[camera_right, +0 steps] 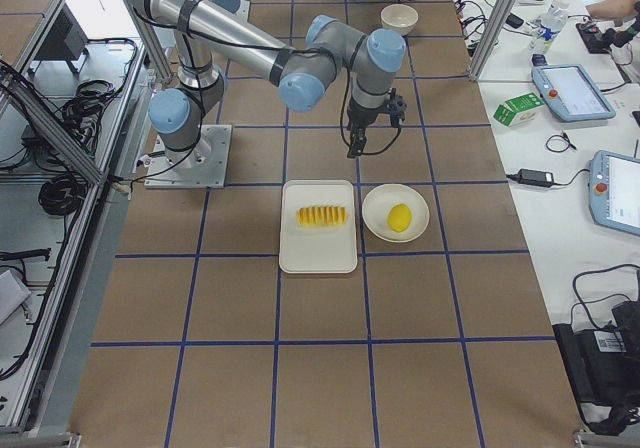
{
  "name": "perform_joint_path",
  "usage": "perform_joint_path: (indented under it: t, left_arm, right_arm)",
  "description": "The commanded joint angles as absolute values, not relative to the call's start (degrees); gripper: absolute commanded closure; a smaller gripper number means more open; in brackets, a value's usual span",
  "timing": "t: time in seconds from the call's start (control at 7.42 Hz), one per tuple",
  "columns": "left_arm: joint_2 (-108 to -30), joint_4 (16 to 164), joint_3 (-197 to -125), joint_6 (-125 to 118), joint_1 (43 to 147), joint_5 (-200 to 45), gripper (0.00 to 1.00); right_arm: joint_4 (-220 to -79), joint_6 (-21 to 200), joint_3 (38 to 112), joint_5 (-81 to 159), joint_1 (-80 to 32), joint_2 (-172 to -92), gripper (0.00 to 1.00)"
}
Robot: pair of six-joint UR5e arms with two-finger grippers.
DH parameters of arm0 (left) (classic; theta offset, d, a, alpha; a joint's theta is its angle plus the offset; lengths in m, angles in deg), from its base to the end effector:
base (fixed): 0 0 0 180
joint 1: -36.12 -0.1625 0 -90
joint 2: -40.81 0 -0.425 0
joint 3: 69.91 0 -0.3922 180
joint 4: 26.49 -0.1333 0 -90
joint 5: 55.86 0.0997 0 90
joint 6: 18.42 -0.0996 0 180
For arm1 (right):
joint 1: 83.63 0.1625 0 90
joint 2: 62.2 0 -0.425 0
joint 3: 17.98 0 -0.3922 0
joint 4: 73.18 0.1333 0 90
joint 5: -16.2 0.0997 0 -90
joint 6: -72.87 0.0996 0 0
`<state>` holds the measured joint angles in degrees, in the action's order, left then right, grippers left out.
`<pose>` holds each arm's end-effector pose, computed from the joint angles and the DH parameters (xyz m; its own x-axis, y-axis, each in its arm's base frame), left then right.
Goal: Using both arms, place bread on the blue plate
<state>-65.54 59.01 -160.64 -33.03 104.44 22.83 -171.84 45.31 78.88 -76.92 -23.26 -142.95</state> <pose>0.0688 -0.5867 0.3381 -0.9574 -0.1602 0.2402 -0.1230 0.9790 0.1625 -0.1514 -0.5249 0.3616 -0.9994 0.0334 -0.0121 0.0314 0.9897 0.1399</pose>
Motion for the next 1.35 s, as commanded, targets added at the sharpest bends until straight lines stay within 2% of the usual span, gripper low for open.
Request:
perform_joint_path:
  t: [0.0, 0.27, 0.4, 0.67, 1.08, 1.21]
  left_arm:
    - [-65.19, 43.57, -167.77, -15.33, 117.79, 19.82, 1.00]
    - [-67.98, 8.74, -181.56, 9.85, 124.42, 19.56, 1.00]
    - [-68.61, 7.62, -184.15, 14.05, 128.01, 19.73, 1.00]
    - [-70.63, 3.16, -184.27, 27.48, 136.89, 20.26, 1.00]
    - [-70.72, 3.22, -185.49, 27.20, 138.33, 22.00, 1.00]
    - [-70.81, 3.39, -184.79, 26.32, 138.07, 22.19, 0.89]
  right_arm:
    - [-189.62, 36.87, 90.77, -77.67, -30.61, -142.79, 0.00]
    - [-201.10, 34.11, 98.54, -80.03, -31.69, -141.48, 0.00]
    - [-201.76, 33.94, 99.17, -80.04, -32.21, -140.17, 0.00]
    - [-203.94, 31.40, 98.83, -79.96, -32.74, -136.13, 0.00]
    - [-207.21, 29.63, 98.83, -80.04, -32.74, -134.01, 0.00]
    - [-207.21, 30.06, 98.83, -79.96, -32.74, -133.74, 0.00]
